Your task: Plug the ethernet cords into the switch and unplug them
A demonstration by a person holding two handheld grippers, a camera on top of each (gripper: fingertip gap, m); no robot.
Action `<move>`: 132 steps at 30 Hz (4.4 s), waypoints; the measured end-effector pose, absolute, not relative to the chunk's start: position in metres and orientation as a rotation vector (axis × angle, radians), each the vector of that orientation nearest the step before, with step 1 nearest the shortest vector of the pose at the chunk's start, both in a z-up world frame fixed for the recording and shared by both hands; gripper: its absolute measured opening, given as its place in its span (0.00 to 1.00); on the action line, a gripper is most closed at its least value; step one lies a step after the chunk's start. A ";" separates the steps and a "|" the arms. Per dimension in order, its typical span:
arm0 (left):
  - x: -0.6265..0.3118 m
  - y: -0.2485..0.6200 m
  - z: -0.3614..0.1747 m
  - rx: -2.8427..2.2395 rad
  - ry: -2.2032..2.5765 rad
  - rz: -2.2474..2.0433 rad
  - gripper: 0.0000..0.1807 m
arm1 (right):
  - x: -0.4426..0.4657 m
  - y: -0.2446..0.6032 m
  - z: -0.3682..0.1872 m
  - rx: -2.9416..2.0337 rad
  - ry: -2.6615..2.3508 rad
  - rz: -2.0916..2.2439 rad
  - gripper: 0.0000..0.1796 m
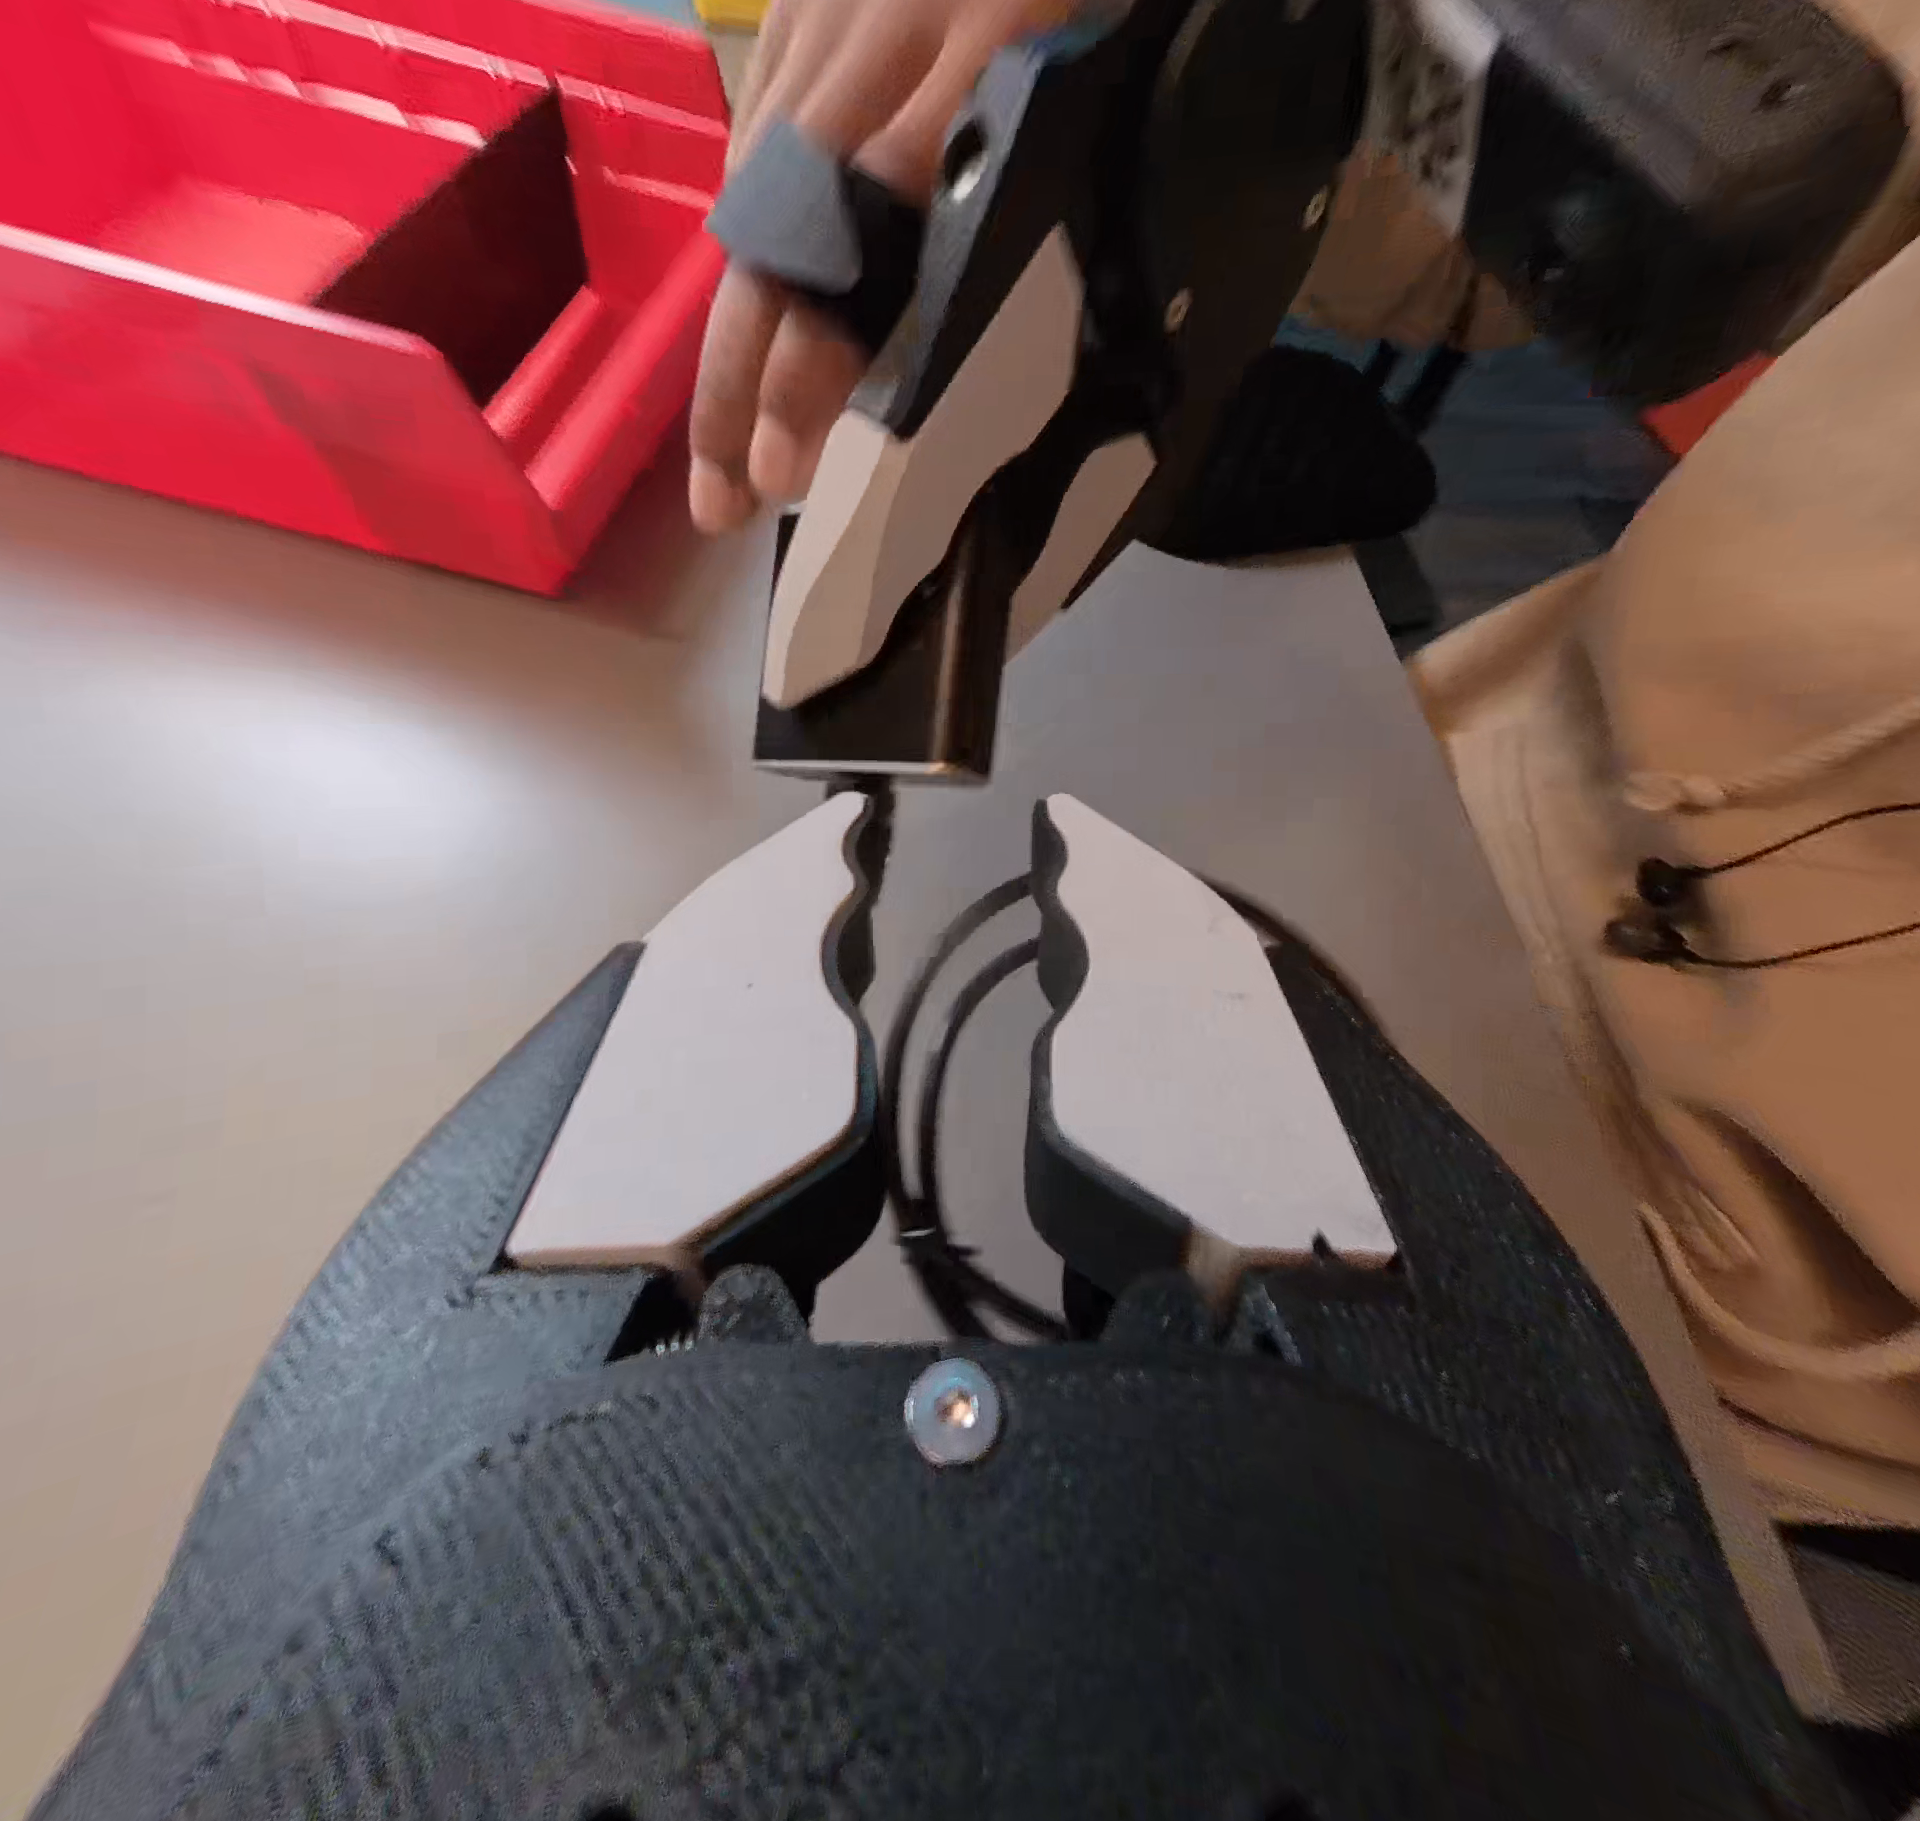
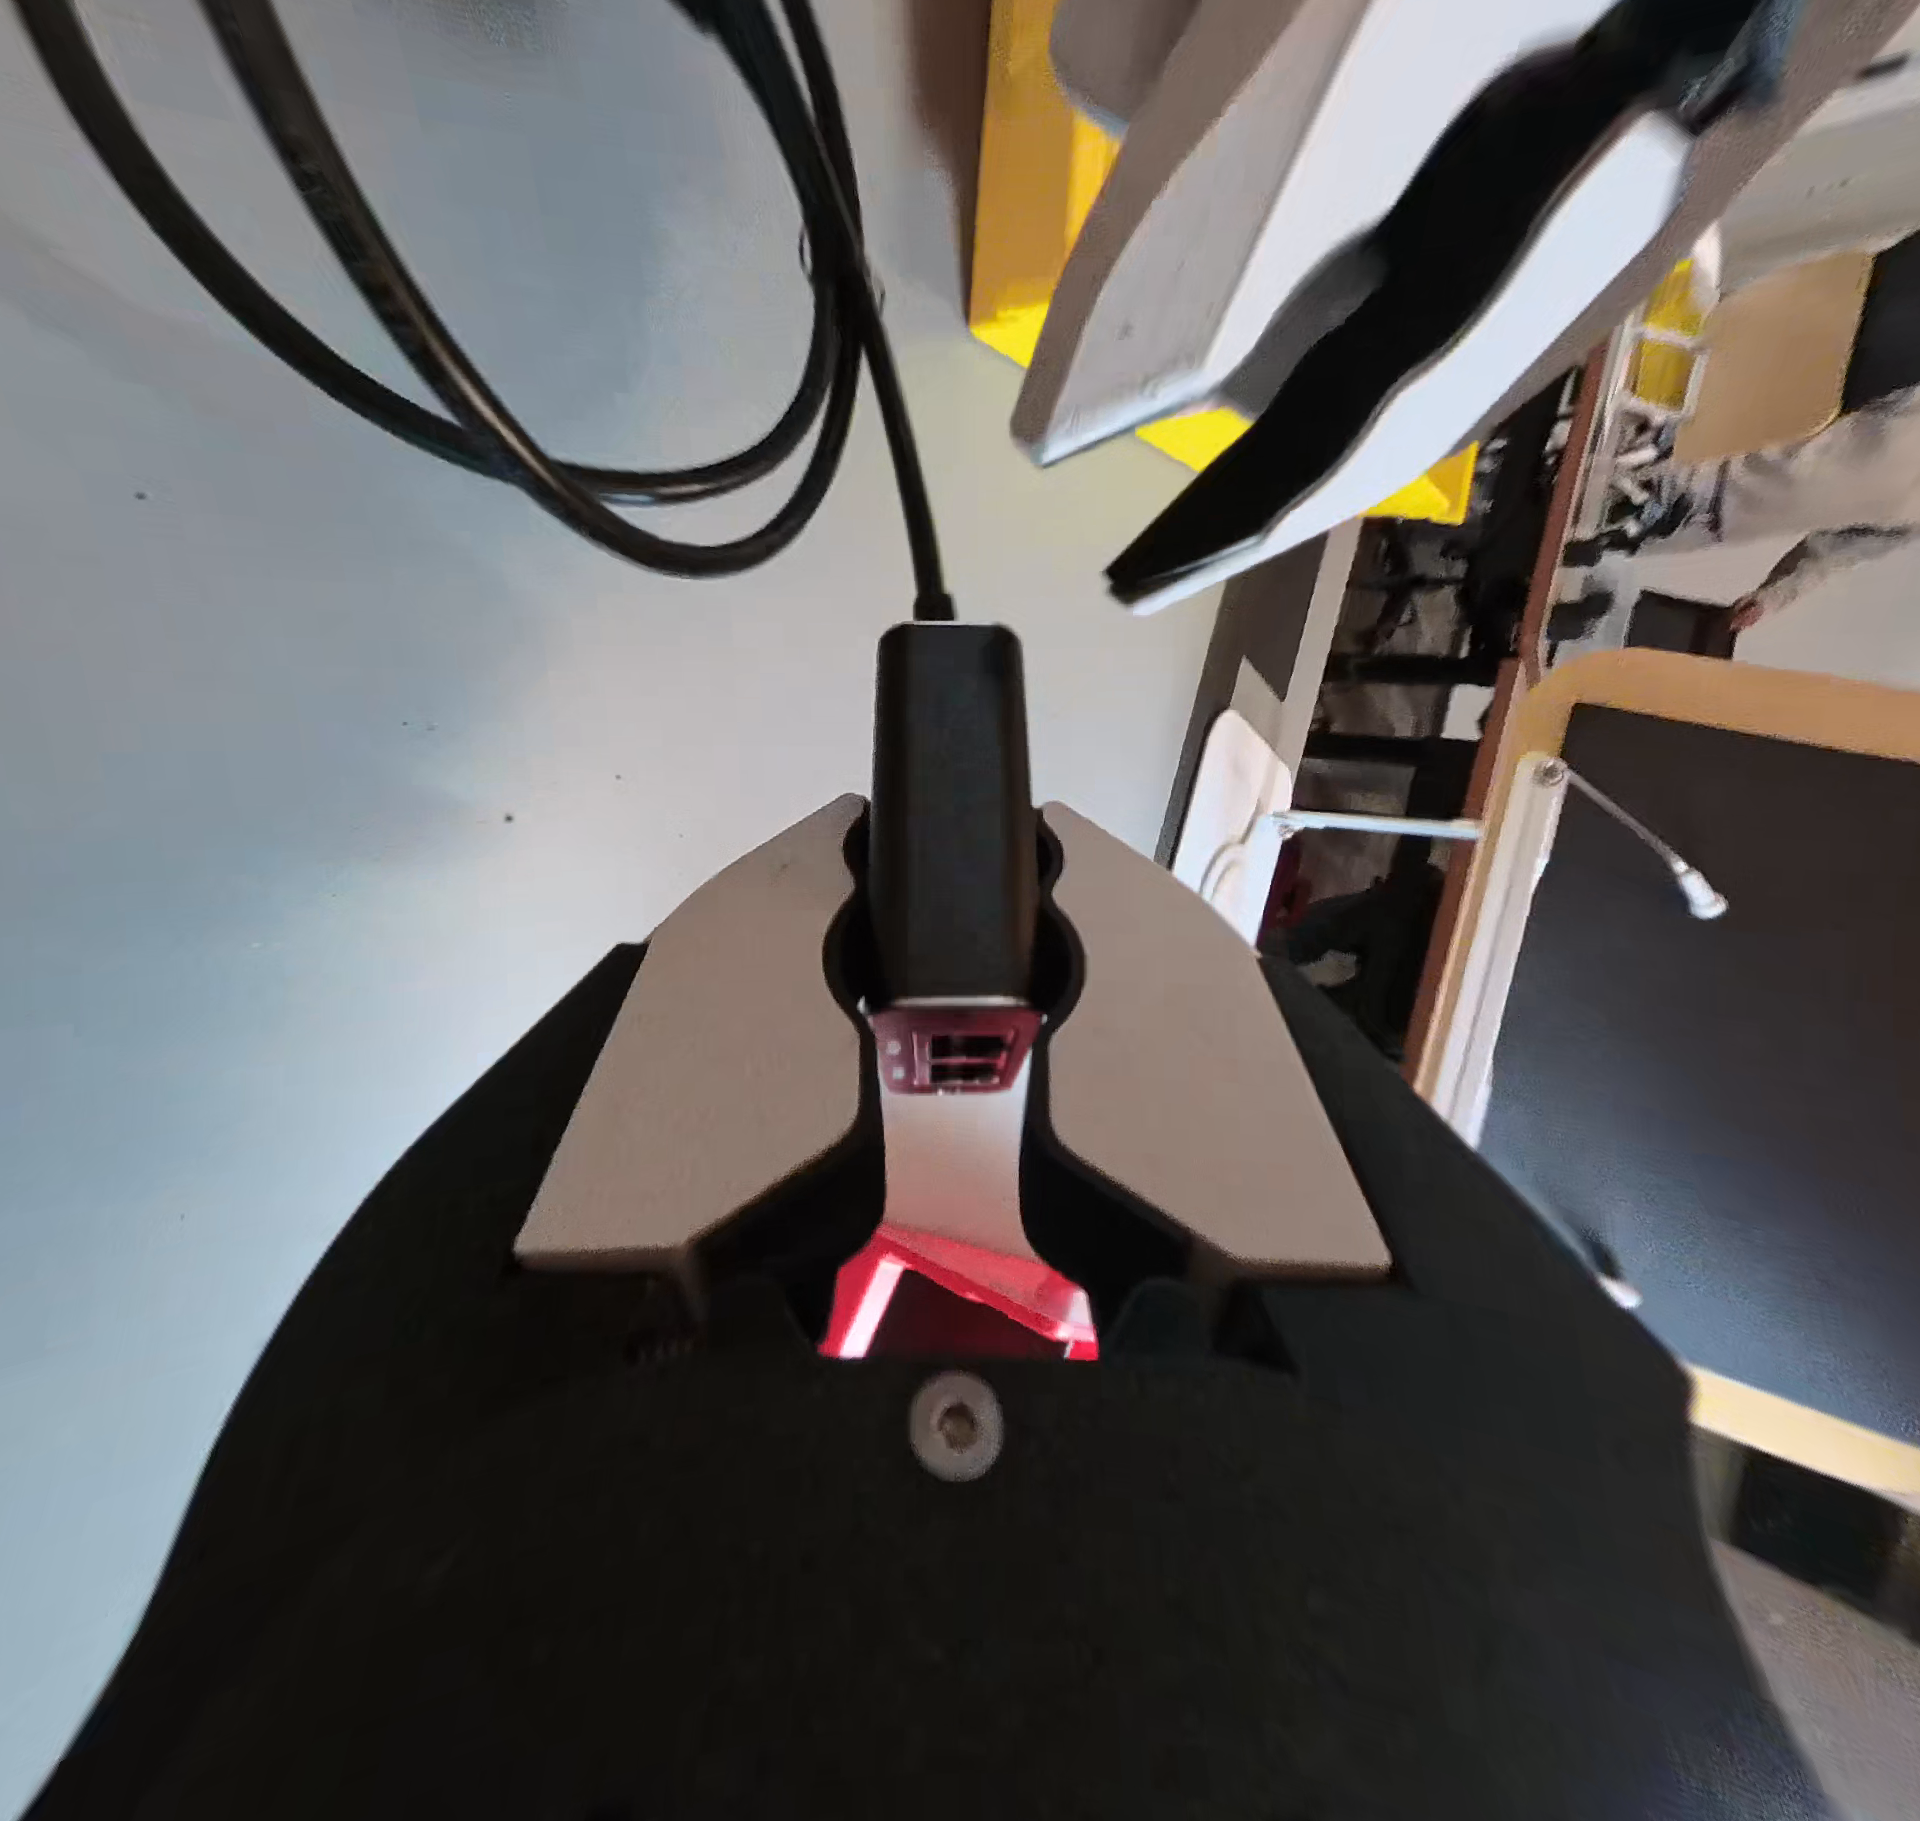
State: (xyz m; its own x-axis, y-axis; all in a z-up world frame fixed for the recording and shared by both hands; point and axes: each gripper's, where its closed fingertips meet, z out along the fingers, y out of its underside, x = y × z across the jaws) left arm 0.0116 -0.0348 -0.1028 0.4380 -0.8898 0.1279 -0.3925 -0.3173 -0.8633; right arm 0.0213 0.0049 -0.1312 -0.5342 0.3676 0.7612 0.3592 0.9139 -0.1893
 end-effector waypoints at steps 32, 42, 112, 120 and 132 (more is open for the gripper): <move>0.018 -0.048 0.033 -1.206 0.777 -0.647 0.13 | 0.014 -0.043 0.028 -0.677 -1.620 1.374 0.19; 0.010 -0.044 0.029 -1.218 0.735 -0.696 0.13 | 0.023 -0.034 0.035 -0.704 -1.578 1.397 0.13; 0.001 -0.022 -0.003 -1.583 0.552 -1.026 0.32 | -0.003 -0.022 -0.022 -0.319 -1.656 0.294 0.15; -0.002 -0.022 -0.001 -1.513 0.508 -1.162 0.26 | -0.016 -0.029 -0.028 -0.307 -1.588 0.256 0.17; -0.027 -0.009 -0.004 -1.646 0.476 -0.757 0.36 | -0.016 0.003 -0.025 -0.388 -1.539 0.043 0.15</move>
